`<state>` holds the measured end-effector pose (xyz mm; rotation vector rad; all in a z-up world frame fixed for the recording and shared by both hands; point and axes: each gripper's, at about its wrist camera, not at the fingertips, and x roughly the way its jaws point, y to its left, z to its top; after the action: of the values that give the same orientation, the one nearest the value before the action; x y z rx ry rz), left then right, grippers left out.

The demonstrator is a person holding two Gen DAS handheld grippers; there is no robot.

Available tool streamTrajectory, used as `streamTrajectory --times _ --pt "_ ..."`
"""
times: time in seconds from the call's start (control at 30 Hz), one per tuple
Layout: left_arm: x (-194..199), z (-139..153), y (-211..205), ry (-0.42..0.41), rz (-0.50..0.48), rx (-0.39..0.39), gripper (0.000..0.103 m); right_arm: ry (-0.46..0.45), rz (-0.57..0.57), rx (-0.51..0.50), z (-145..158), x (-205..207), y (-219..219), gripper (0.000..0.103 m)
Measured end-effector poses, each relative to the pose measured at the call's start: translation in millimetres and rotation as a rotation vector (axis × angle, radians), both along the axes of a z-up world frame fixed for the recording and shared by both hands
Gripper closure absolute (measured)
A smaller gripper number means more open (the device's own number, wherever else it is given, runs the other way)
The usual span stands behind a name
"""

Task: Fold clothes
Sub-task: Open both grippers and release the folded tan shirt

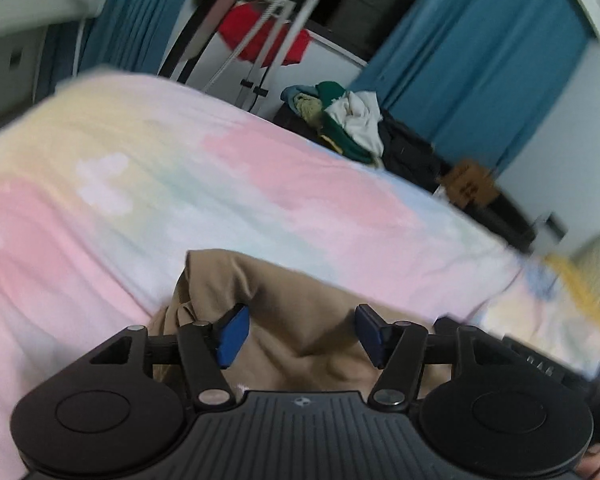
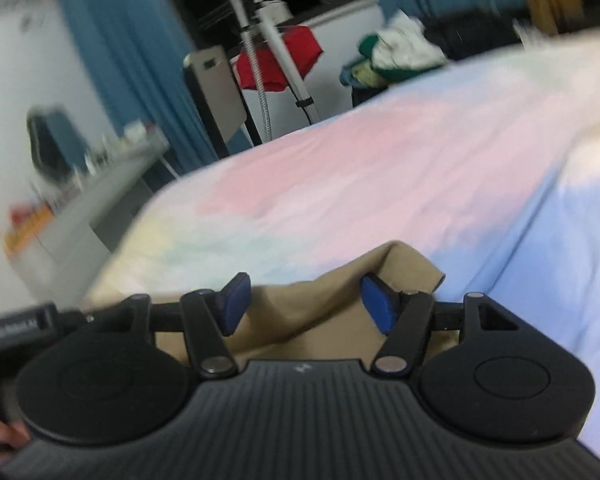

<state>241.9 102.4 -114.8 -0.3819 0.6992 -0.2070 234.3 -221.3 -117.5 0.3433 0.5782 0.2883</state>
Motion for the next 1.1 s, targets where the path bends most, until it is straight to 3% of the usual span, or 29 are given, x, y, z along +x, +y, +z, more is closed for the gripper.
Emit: streamTrajectory --times 0.07,0.37,0.67,0.8,1.1 --pt "-1.1 -2.4 -6.5 -0.007 -0.003 0.040 0.041 -0.044 0.009 -0.070 0.3 -0.9 5.3 0.038" --pt "-35.5 16.1 -22.0 -0.086 0.015 0.177 0.039 -0.074 -0.021 -0.131 11.3 -15.4 -0.1 0.039" --pt "-35.3 6.3 -26.6 -0.029 -0.004 0.239 0.038 -0.008 0.025 -0.237 -8.6 -9.5 13.5 0.039" --pt "-35.0 4.7 -27.2 -0.028 -0.010 0.258 0.038 0.013 0.025 -0.228 -13.9 -7.3 13.9 0.039" --pt "-74.1 24.2 -33.1 -0.064 -0.023 0.262 0.038 -0.025 0.050 -0.219 13.9 -46.7 14.4 0.040"
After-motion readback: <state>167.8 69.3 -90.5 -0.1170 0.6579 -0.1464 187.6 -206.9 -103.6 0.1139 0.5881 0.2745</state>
